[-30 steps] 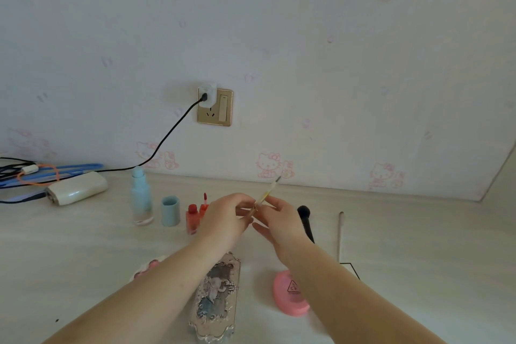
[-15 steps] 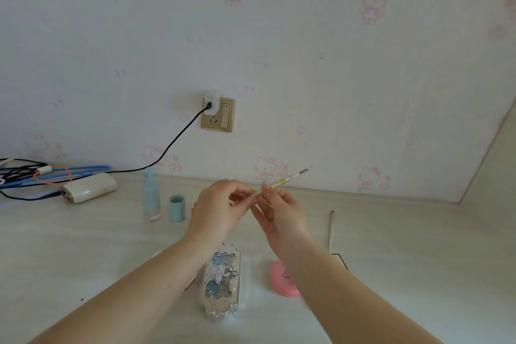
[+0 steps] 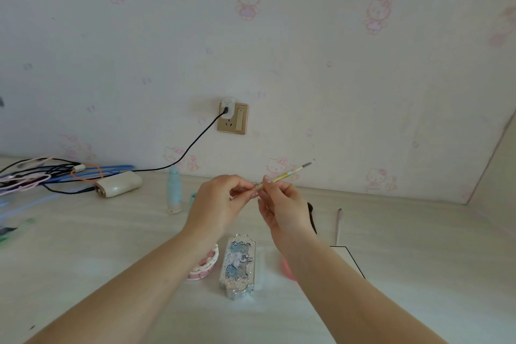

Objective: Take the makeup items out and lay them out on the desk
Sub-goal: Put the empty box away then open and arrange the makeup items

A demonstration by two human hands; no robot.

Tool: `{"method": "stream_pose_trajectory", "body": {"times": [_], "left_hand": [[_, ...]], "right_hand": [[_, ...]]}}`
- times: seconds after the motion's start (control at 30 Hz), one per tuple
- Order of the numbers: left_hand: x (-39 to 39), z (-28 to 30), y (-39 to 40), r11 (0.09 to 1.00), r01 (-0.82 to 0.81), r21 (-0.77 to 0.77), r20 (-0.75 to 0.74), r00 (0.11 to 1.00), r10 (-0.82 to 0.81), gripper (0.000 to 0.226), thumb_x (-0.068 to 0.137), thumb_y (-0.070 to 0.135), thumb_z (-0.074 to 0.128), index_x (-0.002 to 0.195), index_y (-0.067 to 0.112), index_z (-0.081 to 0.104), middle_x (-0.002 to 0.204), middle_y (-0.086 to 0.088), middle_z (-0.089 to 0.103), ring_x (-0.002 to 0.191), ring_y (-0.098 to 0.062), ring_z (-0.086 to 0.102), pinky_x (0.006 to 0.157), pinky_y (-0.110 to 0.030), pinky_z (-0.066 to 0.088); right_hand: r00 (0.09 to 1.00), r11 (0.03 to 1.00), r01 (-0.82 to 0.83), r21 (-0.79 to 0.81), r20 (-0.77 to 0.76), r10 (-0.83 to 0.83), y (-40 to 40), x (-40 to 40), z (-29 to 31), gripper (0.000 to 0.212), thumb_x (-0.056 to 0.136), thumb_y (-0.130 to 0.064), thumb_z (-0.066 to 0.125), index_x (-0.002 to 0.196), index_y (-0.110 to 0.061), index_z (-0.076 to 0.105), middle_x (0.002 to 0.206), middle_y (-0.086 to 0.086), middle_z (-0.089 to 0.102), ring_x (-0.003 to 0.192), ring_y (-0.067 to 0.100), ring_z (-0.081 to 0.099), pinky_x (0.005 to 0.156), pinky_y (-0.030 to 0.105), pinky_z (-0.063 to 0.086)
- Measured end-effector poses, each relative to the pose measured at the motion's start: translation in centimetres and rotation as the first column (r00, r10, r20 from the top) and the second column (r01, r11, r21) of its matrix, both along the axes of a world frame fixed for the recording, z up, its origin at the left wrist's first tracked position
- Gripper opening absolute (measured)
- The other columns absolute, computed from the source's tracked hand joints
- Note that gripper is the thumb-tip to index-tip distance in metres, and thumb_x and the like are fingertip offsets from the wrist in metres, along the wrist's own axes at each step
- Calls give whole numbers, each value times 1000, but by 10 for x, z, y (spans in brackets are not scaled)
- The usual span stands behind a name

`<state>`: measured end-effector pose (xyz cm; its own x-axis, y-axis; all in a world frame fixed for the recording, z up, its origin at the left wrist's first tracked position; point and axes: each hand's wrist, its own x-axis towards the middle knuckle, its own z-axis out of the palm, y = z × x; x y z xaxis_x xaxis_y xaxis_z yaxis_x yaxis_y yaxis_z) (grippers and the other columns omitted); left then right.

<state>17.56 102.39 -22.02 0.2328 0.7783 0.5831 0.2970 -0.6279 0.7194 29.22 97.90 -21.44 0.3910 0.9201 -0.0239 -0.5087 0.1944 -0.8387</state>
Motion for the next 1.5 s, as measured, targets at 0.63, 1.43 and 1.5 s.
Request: {"method": "stream_pose_trajectory", "body": {"times": [0.63, 1.43, 1.5], "left_hand": [[-139, -38, -66, 994, -61, 86, -396, 914, 90, 13, 82, 13, 70, 93, 16, 74, 89, 5, 70, 76, -4, 61, 70, -6, 42], [-194, -82, -80, 992, -81, -99, -632, 775, 0, 15, 83, 22, 67, 96, 25, 72, 95, 5, 64, 87, -9, 57, 79, -25, 44], [-194, -82, -78, 992, -80, -99, -632, 775, -1, 15, 83, 21, 67, 96, 25, 72, 95, 3, 64, 88, -11, 58, 80, -28, 45]], "right_hand": [[435, 971, -169, -168, 872, 226, -32, -65, -25, 7, 83, -25, 68, 88, -25, 73, 52, -19, 58, 49, -5, 49, 49, 5, 35], [-262, 957, -137, -256, 941, 214, -29, -116, -89, 23, 88, -32, 58, 108, -29, 68, 104, -1, 61, 99, 18, 57, 82, 34, 48], [-256, 959, -141, -246, 945, 205, -30, -116, -90, 23, 88, -32, 58, 109, -28, 68, 104, 0, 61, 99, 18, 57, 83, 33, 47]]}}
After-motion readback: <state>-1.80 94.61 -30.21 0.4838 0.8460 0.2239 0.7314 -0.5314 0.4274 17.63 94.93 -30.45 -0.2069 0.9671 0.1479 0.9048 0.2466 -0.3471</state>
